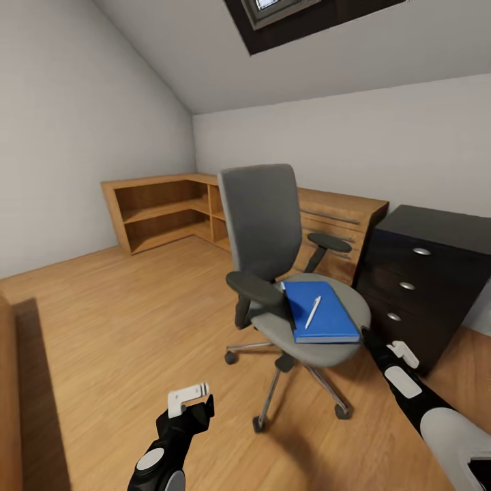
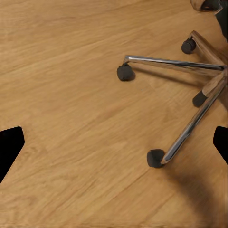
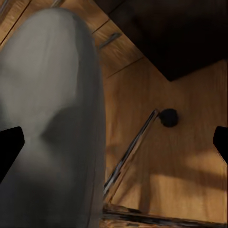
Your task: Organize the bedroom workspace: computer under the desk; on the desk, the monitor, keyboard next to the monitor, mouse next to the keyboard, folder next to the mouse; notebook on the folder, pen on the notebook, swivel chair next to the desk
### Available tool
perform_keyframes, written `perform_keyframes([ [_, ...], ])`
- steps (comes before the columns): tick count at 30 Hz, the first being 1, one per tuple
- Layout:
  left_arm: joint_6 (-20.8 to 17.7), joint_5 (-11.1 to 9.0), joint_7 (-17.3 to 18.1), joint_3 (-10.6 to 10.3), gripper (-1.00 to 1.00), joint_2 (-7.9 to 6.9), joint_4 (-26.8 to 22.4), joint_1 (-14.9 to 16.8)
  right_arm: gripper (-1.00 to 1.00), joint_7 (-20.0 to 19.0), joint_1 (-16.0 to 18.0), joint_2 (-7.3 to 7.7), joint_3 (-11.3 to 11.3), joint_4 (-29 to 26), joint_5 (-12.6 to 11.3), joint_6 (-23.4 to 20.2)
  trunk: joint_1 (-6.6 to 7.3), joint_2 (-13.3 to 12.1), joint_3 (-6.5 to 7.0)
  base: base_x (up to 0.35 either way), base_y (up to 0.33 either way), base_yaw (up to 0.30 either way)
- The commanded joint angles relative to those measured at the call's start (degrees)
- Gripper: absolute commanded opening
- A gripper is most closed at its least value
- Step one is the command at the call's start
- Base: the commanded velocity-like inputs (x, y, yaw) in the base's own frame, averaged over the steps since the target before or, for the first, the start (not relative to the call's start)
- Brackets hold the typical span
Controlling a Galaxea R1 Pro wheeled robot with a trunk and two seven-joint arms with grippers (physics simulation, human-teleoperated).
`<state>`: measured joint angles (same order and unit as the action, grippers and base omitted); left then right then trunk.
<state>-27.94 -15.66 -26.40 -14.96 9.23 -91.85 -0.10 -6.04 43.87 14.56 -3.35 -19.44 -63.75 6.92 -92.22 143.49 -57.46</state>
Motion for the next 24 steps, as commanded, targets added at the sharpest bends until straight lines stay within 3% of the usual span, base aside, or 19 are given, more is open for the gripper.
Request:
perform_keyframes([
  [1, -0.09, -0.6, -0.5, -0.06, 1.0, 0.0, -0.09, 0.02, 1.0, -0.11, -0.01, 0.04, -0.63, 1.15, -0.85, 0.29, 0.03, 0.01, -0.05, -0.24, 0.0, 0.007],
  [9, -0.09, -0.6, -0.5, -0.07, 1.0, 0.0, -0.09, 0.02, 1.0, -0.11, -0.01, 0.06, -0.61, 1.06, -0.85, 0.29, 0.03, 0.01, -0.05, -0.073, 0.0, 0.001],
  [24, -0.09, -0.6, -0.5, -0.07, 1.0, 0.0, -0.09, 0.02, 1.0, -0.02, -0.01, 0.03, -0.69, 0.03, -1.04, 0.03, 0.03, 0.01, -0.05, -0.194, 0.0, 0.0],
])
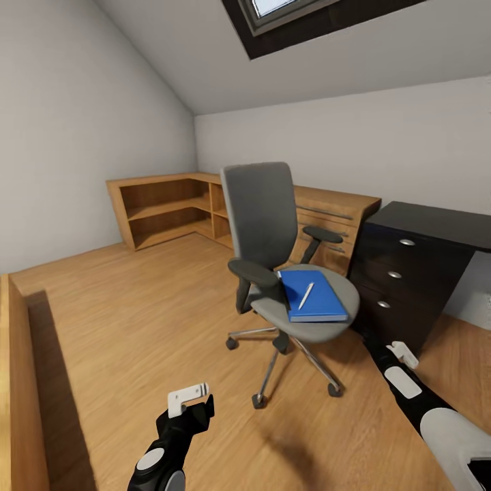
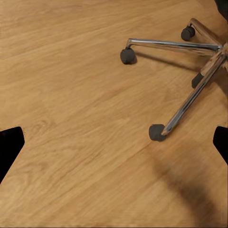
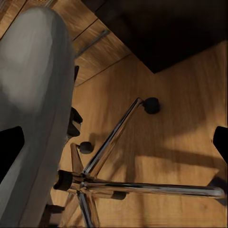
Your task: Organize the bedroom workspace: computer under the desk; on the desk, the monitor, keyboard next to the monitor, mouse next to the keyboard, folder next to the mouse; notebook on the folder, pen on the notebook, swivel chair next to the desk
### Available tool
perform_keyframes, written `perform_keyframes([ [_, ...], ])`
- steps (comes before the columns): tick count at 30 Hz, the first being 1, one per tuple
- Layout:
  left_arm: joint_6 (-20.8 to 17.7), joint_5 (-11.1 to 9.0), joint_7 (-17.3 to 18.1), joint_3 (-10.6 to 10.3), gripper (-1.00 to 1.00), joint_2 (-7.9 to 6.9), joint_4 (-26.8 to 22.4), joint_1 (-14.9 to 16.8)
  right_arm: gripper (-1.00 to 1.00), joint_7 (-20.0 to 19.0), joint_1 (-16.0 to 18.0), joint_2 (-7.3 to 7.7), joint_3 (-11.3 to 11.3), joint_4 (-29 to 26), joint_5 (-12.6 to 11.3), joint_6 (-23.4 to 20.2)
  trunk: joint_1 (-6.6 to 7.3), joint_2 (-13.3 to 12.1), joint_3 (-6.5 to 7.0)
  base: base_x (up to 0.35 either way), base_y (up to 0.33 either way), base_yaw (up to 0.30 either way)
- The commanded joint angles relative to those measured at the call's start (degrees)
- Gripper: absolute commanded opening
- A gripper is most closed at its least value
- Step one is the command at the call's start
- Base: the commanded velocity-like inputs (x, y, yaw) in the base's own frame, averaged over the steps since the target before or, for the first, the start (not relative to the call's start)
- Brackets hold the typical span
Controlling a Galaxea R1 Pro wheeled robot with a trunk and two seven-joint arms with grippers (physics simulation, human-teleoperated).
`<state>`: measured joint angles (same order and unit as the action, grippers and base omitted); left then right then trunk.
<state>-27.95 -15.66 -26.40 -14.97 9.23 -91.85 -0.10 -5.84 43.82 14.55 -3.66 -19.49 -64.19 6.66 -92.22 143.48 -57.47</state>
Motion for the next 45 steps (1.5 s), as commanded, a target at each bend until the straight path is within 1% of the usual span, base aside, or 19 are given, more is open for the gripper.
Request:
perform_keyframes([
  [1, -0.09, -0.6, -0.5, -0.06, 1.0, 0.0, -0.08, 0.01, 1.0, -0.23, 0.04, 0.04, -0.39, 0.08, -0.59, 0.29, 0.03, 0.02, -0.04, -0.268, 0.0, 0.0],
  [7, -0.09, -0.6, -0.5, -0.06, 1.0, 0.0, -0.08, 0.01, 1.0, -0.23, 0.04, 0.03, -0.4, -0.06, -0.67, 0.29, 0.03, 0.02, -0.04, -0.222, 0.0, 0.0],
  [18, -0.09, -0.6, -0.5, -0.09, 1.0, 0.0, -0.08, 0.01, 1.0, -0.28, 0.04, -0.2, -0.58, -0.07, -0.67, 0.29, 0.03, 0.02, -0.04, -0.017, 0.0, 0.007],
  [36, -0.09, -0.52, -0.48, -0.35, 1.0, 0.0, -0.08, 0.01, 1.0, -1.18, 0.04, -0.4, -0.61, -0.06, -0.5, 0.29, 0.03, 0.02, -0.04, 0.0, 0.0, 0.239],
  [37, -0.09, -0.52, -0.49, -0.45, 1.0, 0.0, -0.07, 0.01, 1.0, -1.18, 0.04, -0.4, -0.59, -0.04, -0.5, 0.29, 0.03, 0.02, -0.04, 0.01, 0.0, 0.2],
  [41, -0.09, -0.37, -0.5, -1.95, 1.0, 0.0, -0.01, 0.01, 1.0, -1.19, 0.04, -0.4, -0.56, 0.04, -0.5, 0.29, 0.03, 0.02, -0.04, 0.166, 0.0, 0.061],
  [45, -0.09, -0.34, -0.5, -2.3, 1.0, 0.0, 0.0, 0.01, 1.0, -1.21, 0.04, -0.4, -0.55, 0.07, -0.49, 0.29, 0.03, 0.02, -0.04, 0.262, 0.0, 0.01],
])
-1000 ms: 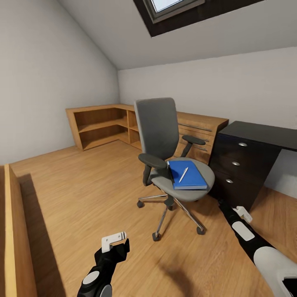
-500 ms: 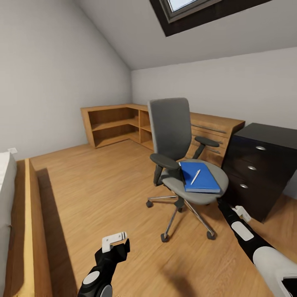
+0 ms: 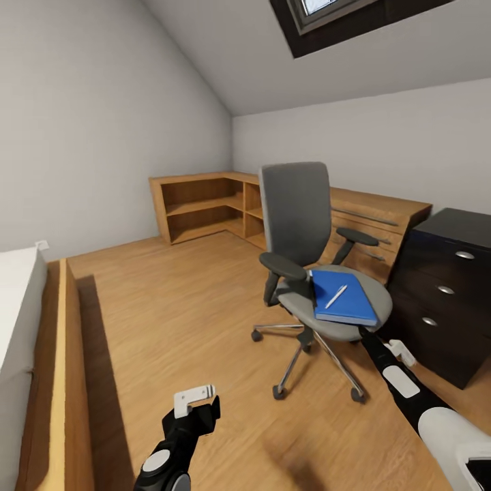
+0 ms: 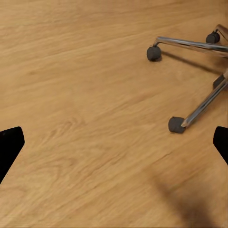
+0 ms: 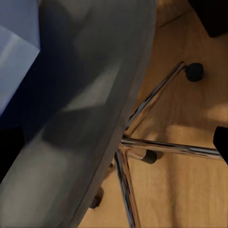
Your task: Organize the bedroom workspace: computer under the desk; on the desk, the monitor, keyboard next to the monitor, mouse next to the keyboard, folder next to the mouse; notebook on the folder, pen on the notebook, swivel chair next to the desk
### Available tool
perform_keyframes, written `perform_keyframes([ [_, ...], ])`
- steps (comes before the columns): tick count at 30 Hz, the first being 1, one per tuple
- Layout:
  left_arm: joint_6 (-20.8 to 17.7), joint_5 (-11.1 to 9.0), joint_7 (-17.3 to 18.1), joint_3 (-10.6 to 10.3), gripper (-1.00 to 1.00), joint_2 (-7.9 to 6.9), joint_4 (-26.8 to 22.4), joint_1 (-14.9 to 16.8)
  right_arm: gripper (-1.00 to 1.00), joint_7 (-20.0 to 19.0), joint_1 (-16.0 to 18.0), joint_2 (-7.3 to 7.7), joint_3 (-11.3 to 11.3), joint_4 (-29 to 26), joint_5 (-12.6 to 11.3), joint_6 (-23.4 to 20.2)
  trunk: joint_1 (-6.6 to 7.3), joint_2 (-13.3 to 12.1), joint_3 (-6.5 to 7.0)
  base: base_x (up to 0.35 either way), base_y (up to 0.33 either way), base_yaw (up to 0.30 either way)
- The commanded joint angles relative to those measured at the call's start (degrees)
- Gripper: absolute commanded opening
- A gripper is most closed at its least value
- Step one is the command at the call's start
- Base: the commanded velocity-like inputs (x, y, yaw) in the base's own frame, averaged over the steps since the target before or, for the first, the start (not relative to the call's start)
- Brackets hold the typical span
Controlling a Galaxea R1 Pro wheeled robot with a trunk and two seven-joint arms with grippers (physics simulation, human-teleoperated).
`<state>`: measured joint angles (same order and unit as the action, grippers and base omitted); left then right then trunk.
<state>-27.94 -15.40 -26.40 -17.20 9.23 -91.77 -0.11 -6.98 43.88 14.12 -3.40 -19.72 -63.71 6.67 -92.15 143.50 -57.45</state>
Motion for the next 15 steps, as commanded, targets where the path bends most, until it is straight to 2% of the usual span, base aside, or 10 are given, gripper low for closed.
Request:
perform_keyframes([
  [1, -0.09, -0.6, -0.5, -0.09, 1.0, 0.0, -0.08, 0.02, 1.0, -0.06, -0.02, 0.03, -0.81, 0.29, -0.98, 0.28, -0.04, 0.0, -0.06, 0.247, 0.0, 0.003],
  [4, -0.09, -0.59, -0.5, -0.12, 1.0, 0.0, -0.08, 0.02, 1.0, -0.05, -0.02, 0.03, -0.82, 0.22, -0.98, 0.28, -0.04, 0.0, -0.06, 0.098, 0.0, 0.001],
  [15, -0.09, -0.58, -0.53, -0.15, 1.0, 0.0, -0.08, 0.02, 1.0, -0.05, -0.02, 0.03, -0.81, 0.29, -0.98, 0.28, -0.04, 0.0, -0.06, -0.007, 0.0, 0.0],
])
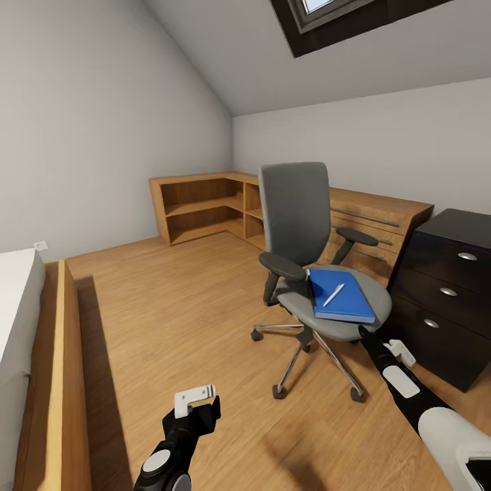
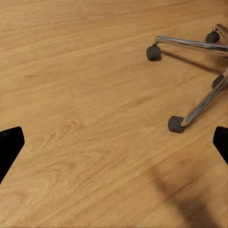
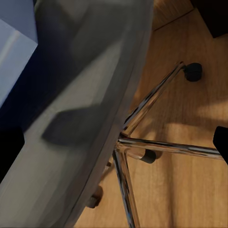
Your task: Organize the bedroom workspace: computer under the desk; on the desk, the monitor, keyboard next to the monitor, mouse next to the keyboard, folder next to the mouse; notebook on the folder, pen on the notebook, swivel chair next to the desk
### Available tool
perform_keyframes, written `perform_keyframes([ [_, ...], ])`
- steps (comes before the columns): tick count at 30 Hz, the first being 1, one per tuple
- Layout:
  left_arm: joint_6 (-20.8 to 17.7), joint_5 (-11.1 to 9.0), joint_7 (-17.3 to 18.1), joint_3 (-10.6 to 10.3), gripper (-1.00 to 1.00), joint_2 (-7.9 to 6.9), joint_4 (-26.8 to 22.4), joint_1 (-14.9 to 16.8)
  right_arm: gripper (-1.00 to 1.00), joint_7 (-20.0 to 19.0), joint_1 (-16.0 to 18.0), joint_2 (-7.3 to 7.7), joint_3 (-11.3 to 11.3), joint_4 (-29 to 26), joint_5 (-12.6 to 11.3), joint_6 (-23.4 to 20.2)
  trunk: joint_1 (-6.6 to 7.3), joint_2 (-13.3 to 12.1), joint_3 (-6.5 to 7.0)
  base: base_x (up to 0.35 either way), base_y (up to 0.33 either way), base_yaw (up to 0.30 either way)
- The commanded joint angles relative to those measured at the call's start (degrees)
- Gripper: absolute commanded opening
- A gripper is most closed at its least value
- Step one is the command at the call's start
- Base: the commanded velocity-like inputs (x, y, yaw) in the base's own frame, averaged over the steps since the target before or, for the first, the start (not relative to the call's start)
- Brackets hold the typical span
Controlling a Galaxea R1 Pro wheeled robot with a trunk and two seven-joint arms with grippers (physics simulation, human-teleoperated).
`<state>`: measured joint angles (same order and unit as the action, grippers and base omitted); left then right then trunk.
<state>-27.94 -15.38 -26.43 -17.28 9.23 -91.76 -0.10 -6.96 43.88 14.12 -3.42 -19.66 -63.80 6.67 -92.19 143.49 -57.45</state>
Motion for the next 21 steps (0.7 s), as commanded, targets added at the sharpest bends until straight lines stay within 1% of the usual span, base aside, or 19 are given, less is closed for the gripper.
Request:
perform_keyframes([
  [1, -0.1, -0.58, -0.52, -0.05, 1.0, 0.0, -0.09, 0.02, 1.0, -0.07, -0.03, 0.03, -0.79, 0.24, -0.89, 0.28, 0.0, 0.01, -0.06, 0.011, -0.028, 0.0],
  [6, -0.1, -0.53, -0.56, -0.03, 1.0, 0.0, -0.09, 0.02, 1.0, -0.07, -0.03, 0.02, -0.8, 0.24, -0.89, 0.29, 0.0, 0.01, -0.06, 0.076, -0.083, 0.041],
  [13, -0.1, -0.59, -0.54, 0.01, 1.0, -0.07, -0.07, 0.02, 1.0, -0.07, -0.03, -0.02, -0.8, 0.31, -0.89, 0.36, 0.0, 0.01, -0.06, 0.011, -0.011, 0.148],
  [17, -0.31, -0.64, -0.74, 0.29, 1.0, -0.05, 1.41, 0.05, 1.0, -0.13, -0.03, 0.01, -0.8, 0.54, -0.89, 0.38, 0.0, 0.01, -0.06, 0.0, 0.0, 0.032],
  [18, -0.79, -0.63, -0.84, 0.36, 1.0, 0.25, 1.67, 1.29, 1.0, -0.15, -0.03, -0.02, -0.8, 0.64, -0.89, 0.42, 0.0, 0.01, -0.06, 0.0, 0.0, 0.006],
  [19, -2.22, -0.65, -1.0, 0.38, 1.0, 0.56, 1.95, 4.33, 1.0, -0.15, -0.03, -0.04, -0.8, 0.7, -0.89, 0.44, 0.0, 0.01, -0.06, 0.0, 0.0, 0.003],
  [20, -3.18, -0.68, -1.21, 0.39, 1.0, 0.62, 2.19, 5.66, 1.0, -0.16, -0.03, -0.04, -0.8, 0.71, -0.89, 0.44, 0.0, 0.01, -0.06, 0.0, 0.0, 0.002],
  [21, -9.55, -1.25, -2.95, 1.54, 1.0, 0.76, 7.57, 15.35, 1.0, -0.17, -0.03, -0.05, -0.8, 0.8, -0.89, 0.45, 0.0, 0.01, -0.06, 0.0, 0.0, 0.0],
])
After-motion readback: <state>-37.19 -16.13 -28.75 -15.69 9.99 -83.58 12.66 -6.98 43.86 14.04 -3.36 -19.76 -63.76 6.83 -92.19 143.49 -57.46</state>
